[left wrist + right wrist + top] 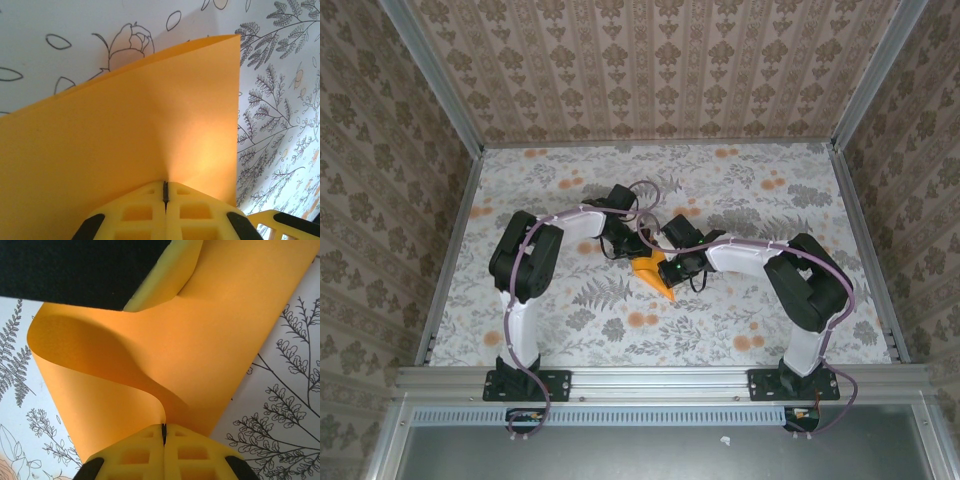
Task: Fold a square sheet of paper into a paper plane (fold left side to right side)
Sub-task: Third fold the triangle at the center of the table.
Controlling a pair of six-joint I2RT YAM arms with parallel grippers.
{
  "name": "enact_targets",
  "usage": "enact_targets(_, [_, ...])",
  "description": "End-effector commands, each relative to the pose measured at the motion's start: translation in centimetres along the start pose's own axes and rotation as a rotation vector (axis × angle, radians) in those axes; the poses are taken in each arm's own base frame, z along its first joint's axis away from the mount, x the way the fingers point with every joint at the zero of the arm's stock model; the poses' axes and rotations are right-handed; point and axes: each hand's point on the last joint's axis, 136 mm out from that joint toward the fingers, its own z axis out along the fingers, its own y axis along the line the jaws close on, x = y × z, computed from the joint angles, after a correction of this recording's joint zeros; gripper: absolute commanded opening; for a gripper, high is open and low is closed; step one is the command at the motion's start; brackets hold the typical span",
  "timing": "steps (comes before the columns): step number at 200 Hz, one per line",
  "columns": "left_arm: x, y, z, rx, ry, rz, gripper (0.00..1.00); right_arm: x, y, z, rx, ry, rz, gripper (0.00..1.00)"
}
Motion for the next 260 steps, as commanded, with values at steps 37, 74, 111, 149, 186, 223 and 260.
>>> enact_targets(37, [0.6, 0.8, 0.9, -0.038, 0.033, 0.008, 0.04, -0.6, -0.8, -0.2, 0.038, -0.004, 0.034, 0.0])
enact_targets(74, [0.6, 0.8, 0.8, -0.043, 0.032, 0.01, 0.04, -0.9, -0.9, -0.7, 0.042, -0.027, 0.038, 0.0])
enact_targets(111, [0.6, 0.9, 0.8, -0.044, 0.031, 0.009, 0.04, -1.1, -0.8, -0.8, 0.039, -0.032, 0.041, 0.0])
enact_targets(149, [0.5, 0.8, 0.9, -0.043, 0.029, 0.012, 0.04, -1.1, -0.8, -0.9, 0.041, -0.037, 0.042, 0.0])
enact_targets(186, [0.5, 0.8, 0.9, -0.048, 0.028, 0.014, 0.04, -1.4, -0.7, -1.2, 0.036, -0.052, 0.046, 0.0])
enact_targets(223, [0.5, 0.9, 0.8, -0.053, 0.026, 0.015, 0.04, -1.6, -0.6, -1.6, 0.034, -0.061, 0.041, 0.0])
enact_targets(260, [0.5, 1.0, 0.8, -0.058, 0.023, 0.012, 0.04, -1.4, -0.6, -1.8, 0.036, -0.062, 0.037, 0.0])
